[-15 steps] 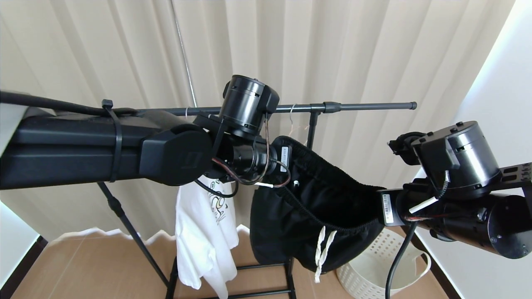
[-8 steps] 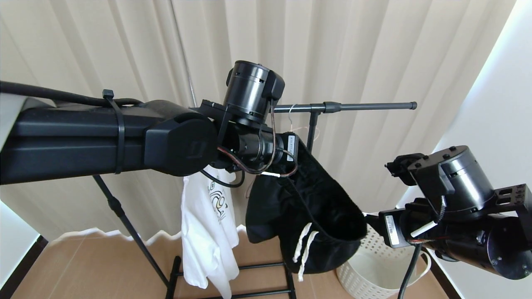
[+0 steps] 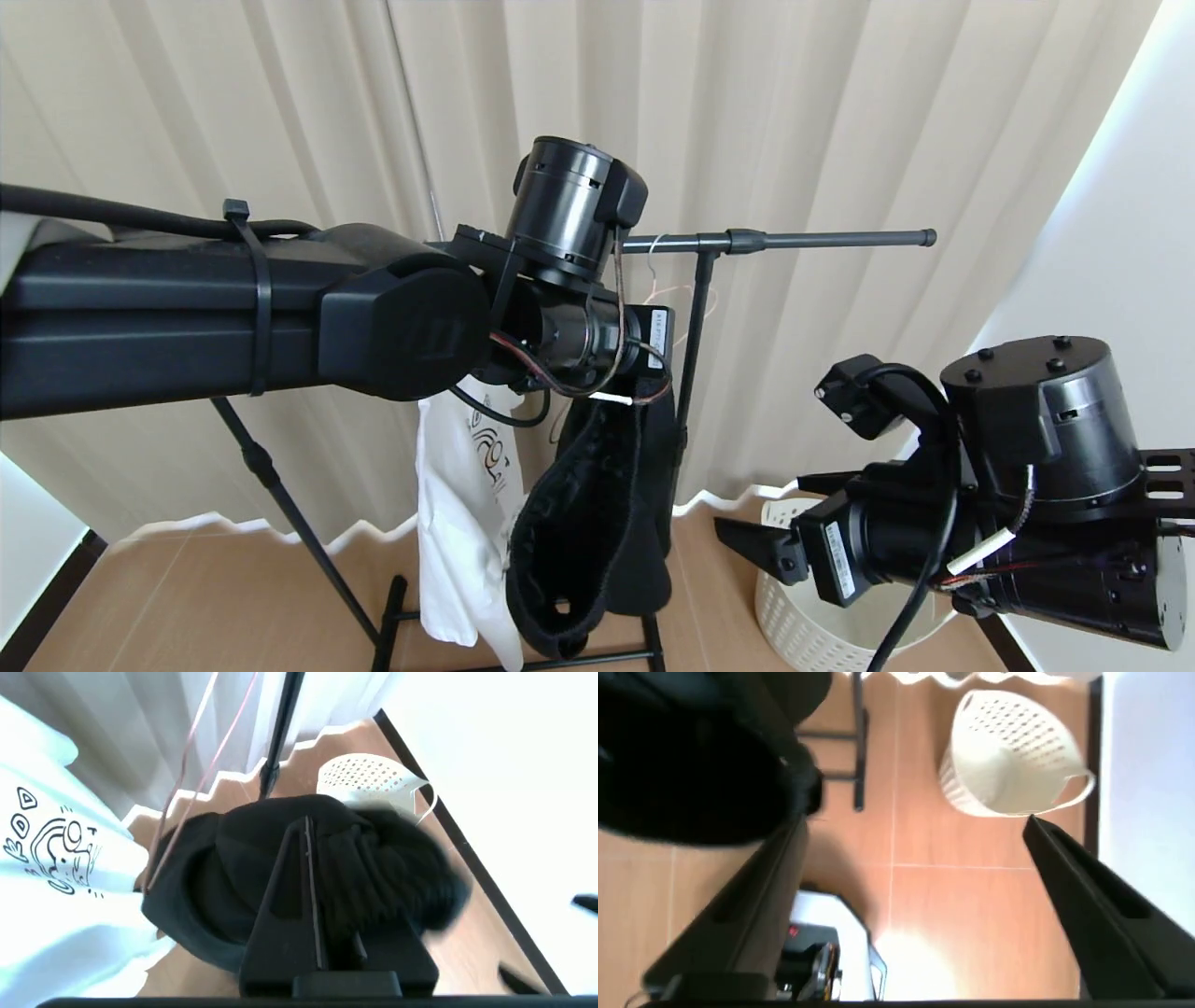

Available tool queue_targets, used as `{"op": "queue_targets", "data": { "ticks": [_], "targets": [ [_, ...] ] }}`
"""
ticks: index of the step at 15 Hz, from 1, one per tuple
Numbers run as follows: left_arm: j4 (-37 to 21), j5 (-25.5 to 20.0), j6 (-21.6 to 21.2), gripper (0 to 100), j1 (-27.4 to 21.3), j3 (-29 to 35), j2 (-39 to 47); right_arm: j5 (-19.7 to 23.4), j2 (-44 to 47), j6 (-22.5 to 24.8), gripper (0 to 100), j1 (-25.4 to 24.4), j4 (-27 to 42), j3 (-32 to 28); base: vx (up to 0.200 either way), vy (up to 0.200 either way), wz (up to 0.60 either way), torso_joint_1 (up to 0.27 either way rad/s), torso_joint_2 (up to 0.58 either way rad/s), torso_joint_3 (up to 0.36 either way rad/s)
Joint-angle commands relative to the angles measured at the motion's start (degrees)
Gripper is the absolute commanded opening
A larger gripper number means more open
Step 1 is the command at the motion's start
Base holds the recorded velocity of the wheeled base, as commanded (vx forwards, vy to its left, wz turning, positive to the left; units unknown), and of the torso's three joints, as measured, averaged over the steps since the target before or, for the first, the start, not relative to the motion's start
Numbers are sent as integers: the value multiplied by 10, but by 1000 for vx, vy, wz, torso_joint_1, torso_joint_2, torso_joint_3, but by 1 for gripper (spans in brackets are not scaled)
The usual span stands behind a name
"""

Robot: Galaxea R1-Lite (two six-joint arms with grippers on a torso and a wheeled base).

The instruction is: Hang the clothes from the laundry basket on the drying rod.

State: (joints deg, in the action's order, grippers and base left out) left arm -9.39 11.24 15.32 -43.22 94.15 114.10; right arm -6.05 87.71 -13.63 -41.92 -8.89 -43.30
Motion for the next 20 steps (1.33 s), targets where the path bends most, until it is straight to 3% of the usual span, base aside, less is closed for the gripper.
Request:
{"op": "queue_targets", "data": {
  "ticks": [1, 4, 7, 10, 20],
  "targets": [
    [0, 0, -2, 0, -1, 0, -3, 9, 14, 14, 100, 1, -33, 7, 0, 0, 0, 0, 0, 0],
    [0, 0, -6, 0, -5, 0, -3, 24, 53, 33, 100, 1, -102, -12, 0, 0, 0, 0, 0, 0],
    [0, -1, -13, 0, -9, 1, -2, 22, 123, 35, 100, 51, -112, -40, 0, 0, 0, 0, 0, 0],
    [2, -2, -15, 0, -9, 3, -3, 27, 144, 52, 100, 87, -113, -24, 0, 0, 0, 0, 0, 0],
    [1, -4, -14, 0, -9, 2, -6, 51, 145, 106, 100, 83, -187, 74, 0, 0, 0, 0, 0, 0]
  ]
}}
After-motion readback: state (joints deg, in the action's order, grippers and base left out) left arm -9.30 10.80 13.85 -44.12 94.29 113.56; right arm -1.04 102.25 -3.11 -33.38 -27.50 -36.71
